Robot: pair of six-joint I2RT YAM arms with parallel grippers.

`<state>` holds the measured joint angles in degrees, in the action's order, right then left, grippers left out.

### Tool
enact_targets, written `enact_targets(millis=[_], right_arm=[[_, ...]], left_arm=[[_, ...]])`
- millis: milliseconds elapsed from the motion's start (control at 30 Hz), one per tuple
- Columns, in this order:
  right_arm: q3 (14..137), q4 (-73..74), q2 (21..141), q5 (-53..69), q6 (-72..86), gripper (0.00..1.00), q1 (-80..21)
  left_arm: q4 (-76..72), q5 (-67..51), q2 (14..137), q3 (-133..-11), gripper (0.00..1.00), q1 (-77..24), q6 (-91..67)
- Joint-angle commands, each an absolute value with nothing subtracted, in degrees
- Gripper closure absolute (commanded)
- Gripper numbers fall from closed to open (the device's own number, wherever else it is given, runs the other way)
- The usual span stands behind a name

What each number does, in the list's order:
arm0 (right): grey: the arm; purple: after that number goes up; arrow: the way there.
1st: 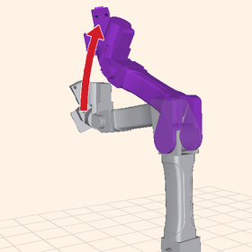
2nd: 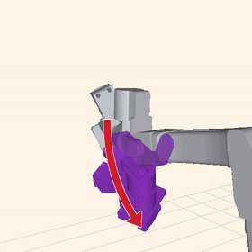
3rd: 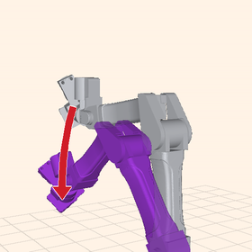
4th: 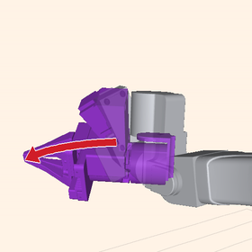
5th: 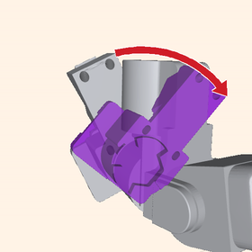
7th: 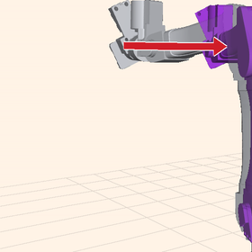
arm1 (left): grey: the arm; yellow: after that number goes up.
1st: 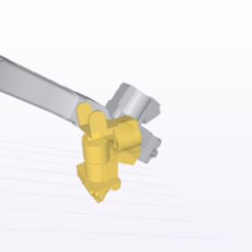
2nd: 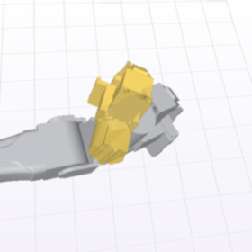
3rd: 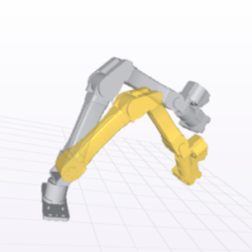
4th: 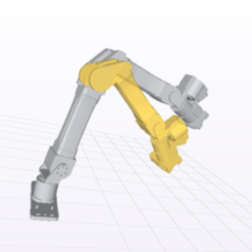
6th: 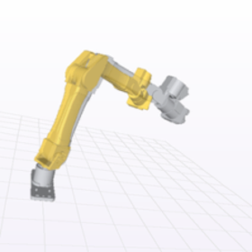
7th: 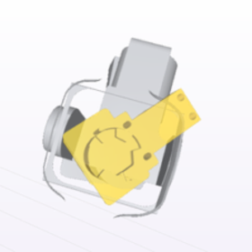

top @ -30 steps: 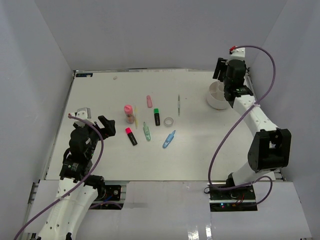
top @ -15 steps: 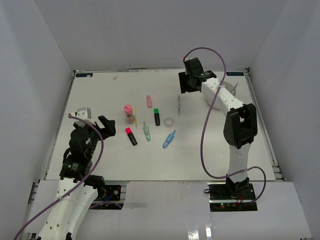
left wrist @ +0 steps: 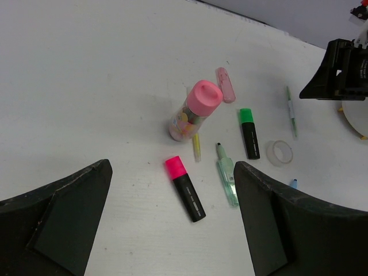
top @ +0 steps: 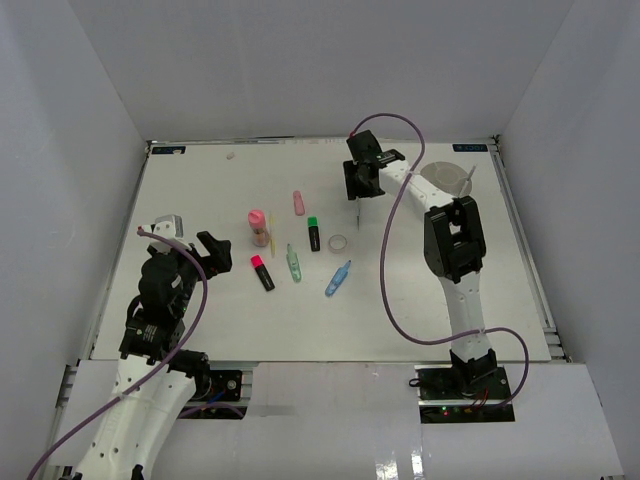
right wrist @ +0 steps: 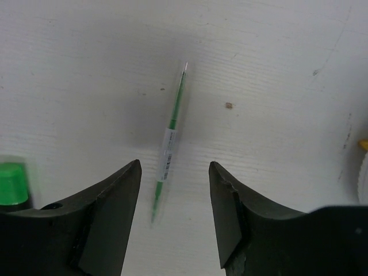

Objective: Sort the stationery into containers
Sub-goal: Pick up the pen from the center of the board.

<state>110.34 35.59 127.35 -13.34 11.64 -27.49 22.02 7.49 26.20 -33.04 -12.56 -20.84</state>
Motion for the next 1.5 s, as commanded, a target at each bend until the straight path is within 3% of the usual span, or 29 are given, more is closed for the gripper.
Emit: enact_targets(millis=[0, 867, 1067, 1233, 1467], right_arm=[[113.6, 34.1, 129.9, -15.1, 13.8, 0.43, -27.5], [113.6, 27.9, 137.1, -17.8, 17.3, 0.59, -27.6], [112.6, 28.0, 137.3, -18.3, 17.1, 0.7, -27.6], [109.0, 27.9, 133.6, -19.8, 16.3, 0.92, -27.5], [98.5, 25.2, 121.0, -21.6, 14.2, 0.92, -26.6]], left_arm=[[21.8, 6.8, 26.5, -32.7, 0.02, -12.7, -20.7], [21.7, 6.4, 26.5, -32.7, 0.02, -12.7, -20.7], [21.8, 6.5, 26.5, -32.7, 0.02, -12.8, -20.6], [21.9, 6.4, 26.6, -32.7, 0.02, -12.8, -20.7], [22.0, 6.6, 26.4, -32.7, 0.02, -12.7, -20.6]])
